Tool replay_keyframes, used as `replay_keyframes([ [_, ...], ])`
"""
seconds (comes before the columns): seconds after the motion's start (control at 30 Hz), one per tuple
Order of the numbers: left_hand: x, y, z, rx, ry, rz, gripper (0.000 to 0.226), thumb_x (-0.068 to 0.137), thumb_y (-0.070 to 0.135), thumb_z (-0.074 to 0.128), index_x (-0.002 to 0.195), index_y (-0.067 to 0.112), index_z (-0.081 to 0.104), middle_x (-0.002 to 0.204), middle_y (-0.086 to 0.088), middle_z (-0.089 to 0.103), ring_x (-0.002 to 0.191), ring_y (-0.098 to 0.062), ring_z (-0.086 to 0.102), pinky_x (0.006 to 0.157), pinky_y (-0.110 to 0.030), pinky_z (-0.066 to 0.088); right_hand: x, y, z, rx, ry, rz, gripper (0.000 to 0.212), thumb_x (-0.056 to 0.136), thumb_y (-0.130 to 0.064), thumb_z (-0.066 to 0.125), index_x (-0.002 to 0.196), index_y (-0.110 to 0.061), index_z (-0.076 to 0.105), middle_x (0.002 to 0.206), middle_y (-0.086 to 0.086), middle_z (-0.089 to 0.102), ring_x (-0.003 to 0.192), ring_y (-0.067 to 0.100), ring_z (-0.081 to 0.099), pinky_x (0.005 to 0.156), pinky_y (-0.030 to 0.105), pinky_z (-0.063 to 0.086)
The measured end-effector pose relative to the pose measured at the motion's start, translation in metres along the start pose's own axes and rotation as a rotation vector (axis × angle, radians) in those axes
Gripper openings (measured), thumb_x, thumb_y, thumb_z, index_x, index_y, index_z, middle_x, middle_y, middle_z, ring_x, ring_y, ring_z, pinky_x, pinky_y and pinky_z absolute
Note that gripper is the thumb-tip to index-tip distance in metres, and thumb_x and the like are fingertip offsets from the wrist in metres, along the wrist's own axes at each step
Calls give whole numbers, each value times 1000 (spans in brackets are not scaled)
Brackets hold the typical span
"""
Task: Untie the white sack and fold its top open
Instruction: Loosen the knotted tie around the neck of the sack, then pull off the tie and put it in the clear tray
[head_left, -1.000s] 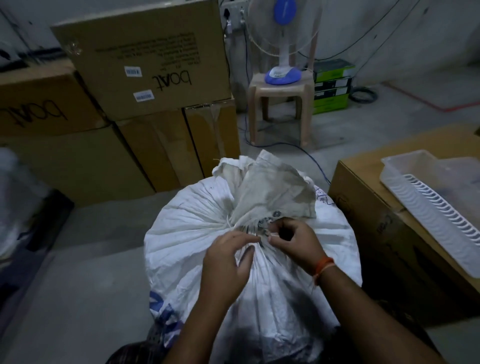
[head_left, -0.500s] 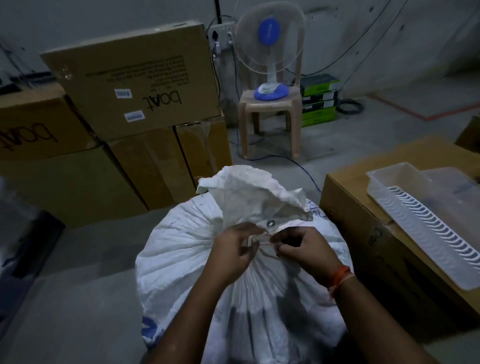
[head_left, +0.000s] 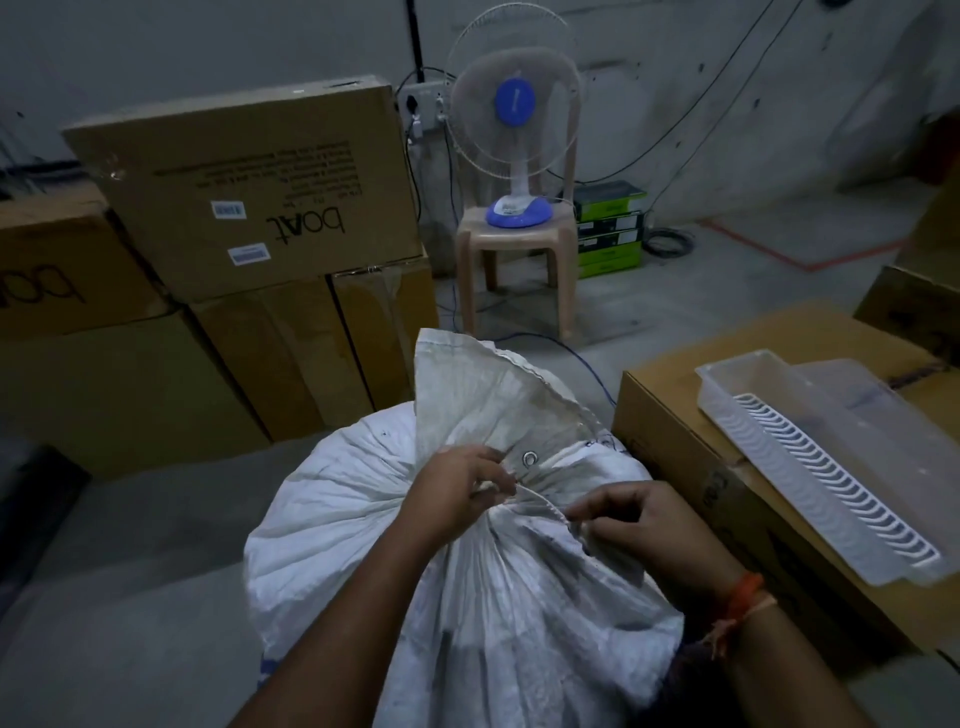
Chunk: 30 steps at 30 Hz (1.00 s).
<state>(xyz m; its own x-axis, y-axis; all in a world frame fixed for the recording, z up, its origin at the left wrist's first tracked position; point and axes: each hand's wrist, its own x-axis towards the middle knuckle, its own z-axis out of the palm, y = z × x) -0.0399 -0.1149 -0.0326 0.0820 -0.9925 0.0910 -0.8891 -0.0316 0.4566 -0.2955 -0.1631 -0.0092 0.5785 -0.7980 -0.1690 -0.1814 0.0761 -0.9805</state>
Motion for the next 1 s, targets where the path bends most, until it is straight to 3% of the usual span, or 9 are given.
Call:
replay_keyframes([
  [0.13, -4, 2, 3, 100, 63, 147, 11, 90, 25, 84, 96, 35, 84, 146, 8, 68, 130, -23, 58, 102, -34, 44, -14, -10, -16, 34, 10, -28, 26, 85, 18, 63, 88, -1, 81, 84, 25, 78, 75, 25, 72, 74, 33, 60],
  [0.23, -4, 7, 5, 171, 48, 226, 14, 93, 28, 80, 103, 39, 81, 138, 16, 72, 134, -18, 58, 101, -40, 44, -24, -13, -31, 38, 11, -46, 21, 84, 11, 68, 87, -4, 82, 85, 27, 77, 75, 27, 71, 75, 37, 59],
  [0.37, -2, 11, 4, 172, 25, 220, 27, 94, 21, 80, 115, 38, 80, 131, 10, 76, 128, -17, 66, 101, -48, 55, -39, -16, -48, 67, 65, -63, 17, 72, -2, 70, 84, -3, 82, 80, 20, 78, 70, 20, 70, 66, 25, 58],
  [0.5, 3, 20, 4, 128, 7, 230, 23, 96, 16, 78, 108, 35, 83, 154, 2, 62, 130, -17, 65, 99, -32, 55, -51, -17, -68, 13, 132, -89, 18, 85, 20, 65, 91, 8, 78, 86, 29, 77, 69, 15, 70, 62, 16, 57],
  [0.6, 8, 33, -2, 57, -143, 226, 25, 103, 9, 67, 118, 22, 83, 126, 0, 81, 106, -16, 78, 86, -20, 53, -57, -14, -78, -91, 181, -106, 18, 87, 20, 64, 92, 8, 77, 78, 19, 76, 62, 0, 68, 59, 9, 52],
  [0.7, 10, 48, -7, -82, -212, 201, 26, 111, 11, 54, 125, 17, 76, 118, 2, 83, 90, -4, 81, 85, -24, 63, -63, -6, -82, -128, 233, -87, 15, 87, 14, 70, 93, 3, 77, 79, 6, 76, 62, -7, 68, 61, 7, 51],
  [0.77, 9, 60, -12, -184, -293, 160, 24, 114, 15, 49, 127, 17, 69, 122, 1, 82, 90, -3, 82, 83, -24, 63, -67, 2, -85, -185, 283, -75, 17, 86, 9, 75, 93, -7, 79, 83, 0, 78, 68, -7, 70, 66, 9, 53],
  [0.9, 12, 80, -31, -407, -500, 128, 33, 112, 10, 46, 139, 8, 65, 132, -3, 78, 100, -19, 83, 87, -22, 59, -74, 11, -94, -356, 345, -54, 22, 82, -6, 81, 89, -27, 81, 90, -5, 80, 82, 3, 74, 73, 18, 58],
  [1.0, 14, 97, -43, -336, -540, 224, 34, 112, 11, 51, 143, 9, 64, 133, 0, 78, 104, -15, 82, 94, -20, 59, -82, 6, -100, -433, 367, -53, 15, 78, -17, 84, 88, -29, 82, 86, -10, 80, 80, 6, 75, 74, 31, 63],
])
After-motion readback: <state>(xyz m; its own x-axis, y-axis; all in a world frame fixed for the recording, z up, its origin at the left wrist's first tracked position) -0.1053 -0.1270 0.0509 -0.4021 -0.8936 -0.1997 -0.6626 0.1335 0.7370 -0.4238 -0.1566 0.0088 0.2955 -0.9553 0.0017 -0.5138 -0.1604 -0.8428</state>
